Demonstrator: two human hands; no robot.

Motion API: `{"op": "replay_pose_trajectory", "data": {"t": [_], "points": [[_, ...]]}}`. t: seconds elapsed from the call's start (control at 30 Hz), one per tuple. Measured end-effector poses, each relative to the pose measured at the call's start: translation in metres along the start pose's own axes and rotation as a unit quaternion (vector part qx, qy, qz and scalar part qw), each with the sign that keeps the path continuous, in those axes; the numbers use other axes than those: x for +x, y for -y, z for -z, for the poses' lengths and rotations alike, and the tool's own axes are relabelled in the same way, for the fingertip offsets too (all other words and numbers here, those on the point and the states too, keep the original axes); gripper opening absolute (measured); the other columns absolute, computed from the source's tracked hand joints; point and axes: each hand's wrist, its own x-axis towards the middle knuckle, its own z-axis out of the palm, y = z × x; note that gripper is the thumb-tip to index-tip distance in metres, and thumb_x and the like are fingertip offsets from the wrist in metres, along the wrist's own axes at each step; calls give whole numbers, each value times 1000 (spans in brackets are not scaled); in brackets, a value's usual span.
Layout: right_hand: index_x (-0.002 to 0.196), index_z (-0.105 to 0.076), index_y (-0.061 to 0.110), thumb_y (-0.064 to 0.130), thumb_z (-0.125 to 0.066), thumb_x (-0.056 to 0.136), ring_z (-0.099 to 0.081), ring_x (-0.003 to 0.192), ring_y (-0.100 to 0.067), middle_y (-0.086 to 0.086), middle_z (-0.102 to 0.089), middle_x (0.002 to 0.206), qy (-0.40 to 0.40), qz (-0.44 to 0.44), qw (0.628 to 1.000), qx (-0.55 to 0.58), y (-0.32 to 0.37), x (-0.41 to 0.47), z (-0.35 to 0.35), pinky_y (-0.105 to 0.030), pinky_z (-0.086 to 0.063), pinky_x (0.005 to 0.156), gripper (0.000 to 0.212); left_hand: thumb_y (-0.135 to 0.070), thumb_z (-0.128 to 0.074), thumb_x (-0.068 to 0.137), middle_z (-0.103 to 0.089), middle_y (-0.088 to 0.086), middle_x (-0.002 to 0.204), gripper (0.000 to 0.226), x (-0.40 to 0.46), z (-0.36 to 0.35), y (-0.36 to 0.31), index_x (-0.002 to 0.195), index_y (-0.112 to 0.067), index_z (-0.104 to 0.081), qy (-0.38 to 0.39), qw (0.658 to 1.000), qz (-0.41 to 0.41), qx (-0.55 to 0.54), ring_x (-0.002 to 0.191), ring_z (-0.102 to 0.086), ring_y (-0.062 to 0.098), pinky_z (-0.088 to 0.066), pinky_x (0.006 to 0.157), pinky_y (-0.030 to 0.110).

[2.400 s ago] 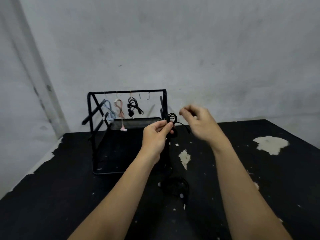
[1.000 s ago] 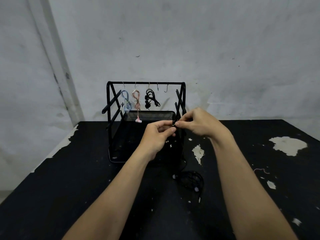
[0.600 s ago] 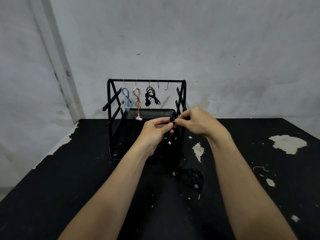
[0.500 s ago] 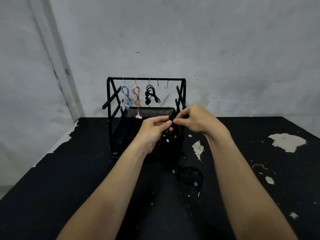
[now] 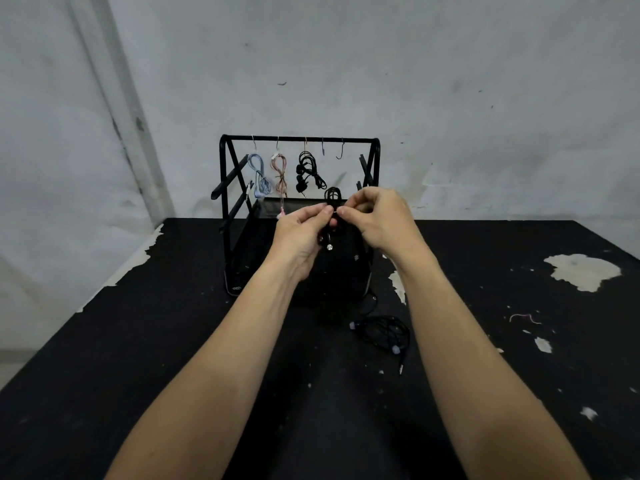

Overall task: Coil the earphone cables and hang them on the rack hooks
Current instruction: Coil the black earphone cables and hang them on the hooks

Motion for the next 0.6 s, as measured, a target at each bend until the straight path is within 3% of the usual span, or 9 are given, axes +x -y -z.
{"op": "replay_pose_trajectory", "data": {"t": [0.17,0.37,0.5,0.6], "points": [[82,-72,18,27,-77,86,-60,65,-4,7,-69,73,-6,-5,999,33,0,-2,-2,-19,-46,63,11,-1,-65,91,-69,6,81,11,0,2,-2,101,-4,-67,5,1000,-15,5,64,-63,6,-57,70,24],[78,-73,20,25,-80,83,-62,66,-3,9,-69,70,-5,-12,998,67,1,-6,-1,-26,-51,69,10,-2,-65,91,-69,1,76,11,-3,5,1,99,-8,-68,5,997,-62,40,66,-63,6,-55,72,22],[77,-73,31,37,-75,83,-67,85,-9,13,-70,79,-34,-9,999,-3,-4,-5,-6,-47,-53,89,10,-3,-68,89,-72,0,78,10,-3,3,5,96,-11,-70,-16,994,-87,63,70,-65,9,-55,79,29],[79,-66,35,39,-74,85,-60,103,-16,10,-65,97,-74,4,995,-65,1,-8,-8,-49,-45,98,11,-3,-68,89,-73,0,78,11,-4,1,6,95,-12,-69,-26,994,-93,57,71,-66,10,-55,81,30]]}}
